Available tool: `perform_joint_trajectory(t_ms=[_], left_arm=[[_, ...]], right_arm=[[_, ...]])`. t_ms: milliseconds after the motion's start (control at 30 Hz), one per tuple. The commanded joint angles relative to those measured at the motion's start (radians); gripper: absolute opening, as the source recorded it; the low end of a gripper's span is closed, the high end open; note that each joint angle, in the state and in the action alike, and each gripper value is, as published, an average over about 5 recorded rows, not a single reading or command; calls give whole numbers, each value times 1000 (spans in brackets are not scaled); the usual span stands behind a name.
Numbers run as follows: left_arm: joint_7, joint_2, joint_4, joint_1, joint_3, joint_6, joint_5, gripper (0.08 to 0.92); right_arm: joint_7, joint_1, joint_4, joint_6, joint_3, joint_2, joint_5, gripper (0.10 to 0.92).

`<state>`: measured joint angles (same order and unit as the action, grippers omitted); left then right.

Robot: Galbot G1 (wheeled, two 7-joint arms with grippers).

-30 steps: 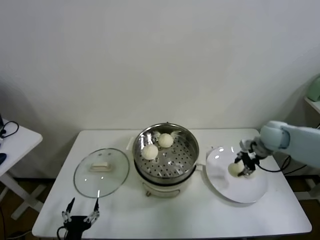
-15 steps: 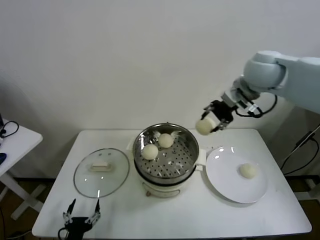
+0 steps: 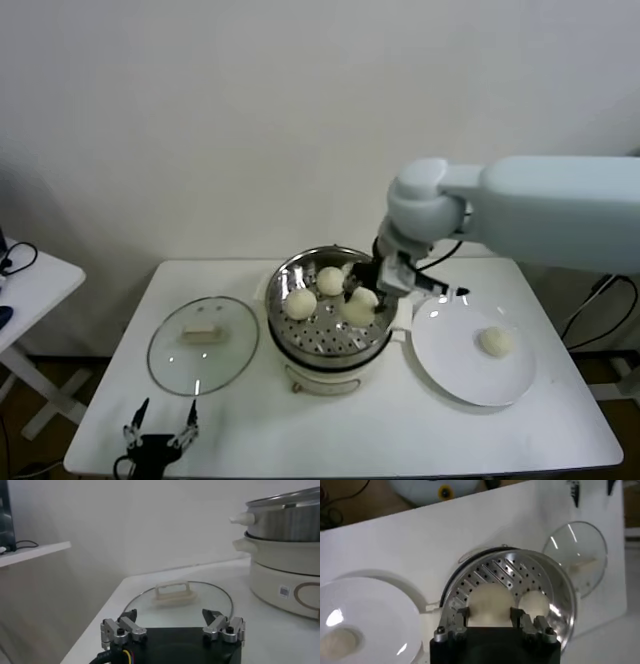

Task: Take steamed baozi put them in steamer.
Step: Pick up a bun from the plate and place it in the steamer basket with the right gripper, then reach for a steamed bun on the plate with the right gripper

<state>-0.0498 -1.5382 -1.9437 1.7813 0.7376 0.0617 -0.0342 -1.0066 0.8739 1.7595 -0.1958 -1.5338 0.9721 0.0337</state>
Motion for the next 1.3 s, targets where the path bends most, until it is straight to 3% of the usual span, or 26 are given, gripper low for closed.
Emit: perform_joint_trajectory(t_ms=[33, 633, 733, 933, 1100, 1300], left_arm=[[0, 2, 4, 0, 2, 2, -2, 823], [1, 0, 0, 5, 8, 6, -1, 823], [1, -1, -2, 5, 8, 5, -1, 823], [1, 0, -4, 7, 3, 6, -5, 823], [1, 4, -8, 8, 3, 6, -4, 823], [0, 6, -8, 6, -4, 6, -2, 823]], right_arm=[[30, -265, -83, -26, 40, 113, -268, 568], [77, -318, -196, -31, 111, 198, -246, 591], [54, -233, -175, -47, 107, 163, -162, 660], [-111, 74, -207, -68, -31, 75, 239, 803], [-253, 285, -297, -93, -224, -2, 441, 822], [-204, 327, -372, 33, -410, -168, 500, 823]])
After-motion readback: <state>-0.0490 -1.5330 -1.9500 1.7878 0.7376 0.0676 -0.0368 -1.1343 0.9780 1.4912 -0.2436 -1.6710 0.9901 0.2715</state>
